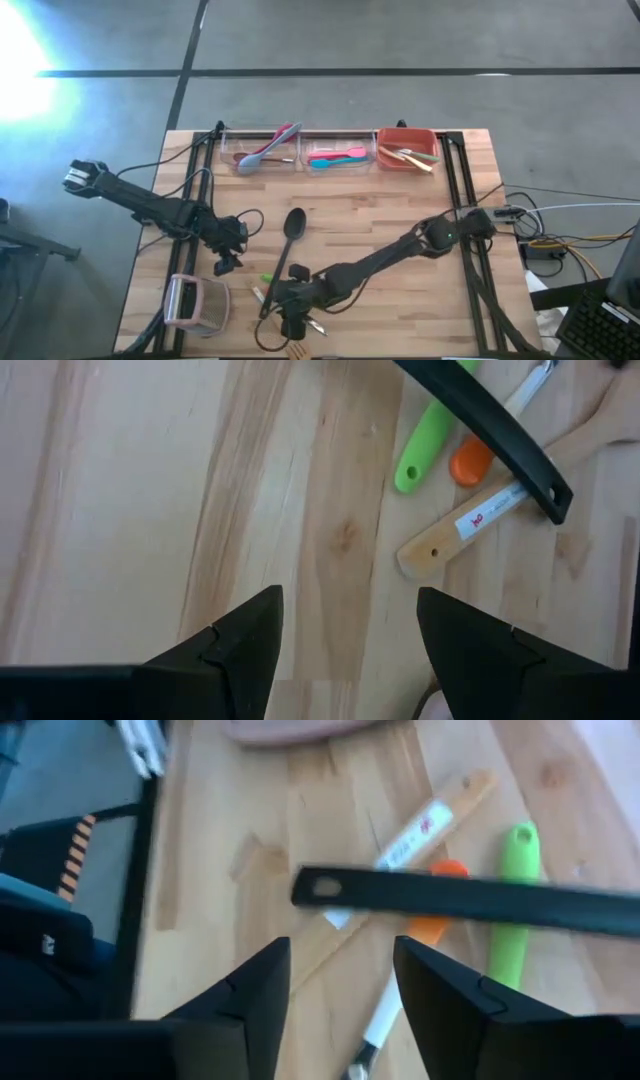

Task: Pick & Place Kitchen Items
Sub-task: Put the black serving spoon into the left transparent bin

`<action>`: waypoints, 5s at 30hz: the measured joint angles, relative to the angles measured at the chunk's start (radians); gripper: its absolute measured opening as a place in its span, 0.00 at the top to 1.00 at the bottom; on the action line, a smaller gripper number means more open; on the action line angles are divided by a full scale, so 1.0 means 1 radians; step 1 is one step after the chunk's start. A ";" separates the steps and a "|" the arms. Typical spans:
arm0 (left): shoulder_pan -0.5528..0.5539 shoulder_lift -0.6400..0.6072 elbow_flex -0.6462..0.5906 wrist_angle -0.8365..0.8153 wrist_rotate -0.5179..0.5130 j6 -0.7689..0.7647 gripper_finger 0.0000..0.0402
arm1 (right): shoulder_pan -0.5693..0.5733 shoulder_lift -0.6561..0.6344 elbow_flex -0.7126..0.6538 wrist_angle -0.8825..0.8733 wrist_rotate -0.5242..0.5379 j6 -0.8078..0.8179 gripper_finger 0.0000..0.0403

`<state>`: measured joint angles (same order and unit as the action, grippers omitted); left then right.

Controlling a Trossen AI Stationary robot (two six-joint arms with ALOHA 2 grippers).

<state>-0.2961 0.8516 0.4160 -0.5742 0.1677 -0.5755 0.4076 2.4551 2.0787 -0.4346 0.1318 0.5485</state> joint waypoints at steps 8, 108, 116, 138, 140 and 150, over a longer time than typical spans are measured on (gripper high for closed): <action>0.000 0.000 0.000 0.000 0.000 0.004 0.42 | -0.002 0.041 0.022 -0.034 0.007 0.038 0.53; 0.000 0.001 0.000 0.102 -0.035 -0.005 0.42 | -0.188 0.036 -0.043 -0.031 0.152 -1.004 0.54; 0.000 0.001 0.000 0.102 -0.034 -0.005 0.42 | -0.229 0.036 -0.084 0.032 0.078 -0.942 0.61; 0.000 0.001 0.000 0.102 -0.035 -0.009 0.42 | -0.265 0.034 -0.036 -0.105 0.050 -0.737 0.96; 0.000 0.001 0.000 0.102 -0.035 -0.009 0.42 | -0.264 0.036 -0.019 -0.140 0.050 -0.730 0.97; 0.000 0.001 0.009 0.103 -0.035 0.007 0.42 | -0.257 0.036 0.071 -0.382 0.050 -0.641 0.97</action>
<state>-0.2959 0.8524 0.4250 -0.4707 0.1327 -0.5684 0.1507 2.4916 2.1495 -0.8165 0.1818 -0.0921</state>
